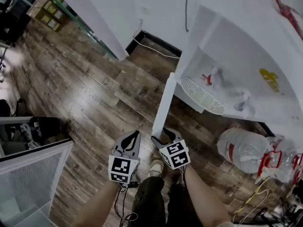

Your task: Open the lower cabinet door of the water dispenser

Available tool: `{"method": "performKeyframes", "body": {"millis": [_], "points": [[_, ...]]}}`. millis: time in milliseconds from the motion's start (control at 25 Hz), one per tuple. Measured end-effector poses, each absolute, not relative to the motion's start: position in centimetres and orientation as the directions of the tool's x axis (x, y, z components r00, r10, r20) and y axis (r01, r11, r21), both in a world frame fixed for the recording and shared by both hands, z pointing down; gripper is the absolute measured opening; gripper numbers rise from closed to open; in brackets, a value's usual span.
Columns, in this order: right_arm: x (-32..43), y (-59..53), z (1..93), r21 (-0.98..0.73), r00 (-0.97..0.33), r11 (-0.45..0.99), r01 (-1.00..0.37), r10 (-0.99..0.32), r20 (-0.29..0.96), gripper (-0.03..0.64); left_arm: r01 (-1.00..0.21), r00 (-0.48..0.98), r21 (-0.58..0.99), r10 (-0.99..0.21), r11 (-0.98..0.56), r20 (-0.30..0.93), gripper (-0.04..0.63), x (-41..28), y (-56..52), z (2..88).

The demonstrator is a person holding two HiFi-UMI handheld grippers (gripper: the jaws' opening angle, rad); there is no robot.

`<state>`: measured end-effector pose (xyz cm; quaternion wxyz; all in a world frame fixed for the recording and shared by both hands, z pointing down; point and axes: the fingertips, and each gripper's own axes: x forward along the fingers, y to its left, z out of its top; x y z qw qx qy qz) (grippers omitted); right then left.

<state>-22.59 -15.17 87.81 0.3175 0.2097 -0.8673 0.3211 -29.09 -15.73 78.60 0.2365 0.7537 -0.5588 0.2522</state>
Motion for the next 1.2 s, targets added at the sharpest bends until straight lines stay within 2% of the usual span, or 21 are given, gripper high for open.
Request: {"method": "performKeyframes", "body": {"millis": [200, 360, 600, 880, 1200], "points": [[-27.1, -15.1, 87.2, -0.474, -0.754, 0.719, -0.508, -0.106, 0.648, 0.305, -0.97, 0.222, 0.074, -0.72, -0.232, 0.657, 0.006, -31.2, -15.1, 78.6], [-27.0, -14.8, 86.2, -0.488, -0.752, 0.688, -0.537, -0.128, 0.646, 0.307, -0.964, 0.236, 0.067, -0.718, -0.256, 0.655, 0.006, -31.3, -14.9, 77.6], [-20.7, -14.9, 82.5, -0.48, -0.713, 0.591, -0.648, -0.248, 0.656, 0.184, -0.947, 0.292, 0.09, -0.709, -0.309, 0.642, 0.005, -29.2, -16.2, 75.0], [-12.6, -17.9, 75.0, -0.412, -0.617, 0.475, -0.778, -0.452, 0.645, 0.077, -0.91, 0.374, 0.093, -0.704, -0.404, 0.604, 0.005, -25.0, -19.2, 69.5], [-6.0, -19.1, 62.0, -0.35, -0.537, 0.408, -0.843, -0.615, 0.577, 0.038, -0.865, 0.459, 0.082, -0.713, -0.496, 0.53, 0.006, -20.4, -21.8, 57.5]]}}
